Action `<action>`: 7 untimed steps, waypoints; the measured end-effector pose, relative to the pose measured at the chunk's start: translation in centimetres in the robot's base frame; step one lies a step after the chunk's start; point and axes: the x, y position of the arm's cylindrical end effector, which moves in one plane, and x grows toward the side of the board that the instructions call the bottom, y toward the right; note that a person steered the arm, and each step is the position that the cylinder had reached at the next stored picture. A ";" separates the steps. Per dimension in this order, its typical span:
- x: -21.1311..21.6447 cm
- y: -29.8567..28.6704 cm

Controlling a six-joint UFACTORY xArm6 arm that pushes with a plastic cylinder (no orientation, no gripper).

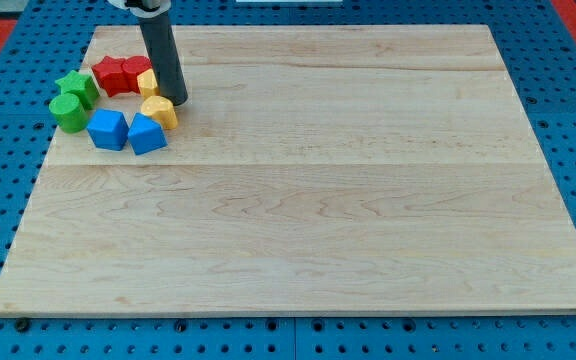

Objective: Move the yellow hexagon into the yellow heart

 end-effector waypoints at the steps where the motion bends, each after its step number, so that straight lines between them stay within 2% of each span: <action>1: -0.2 2.5; 2: -1.5 5.2; 5: -5.7 0.8; 7: -4.2 -1.4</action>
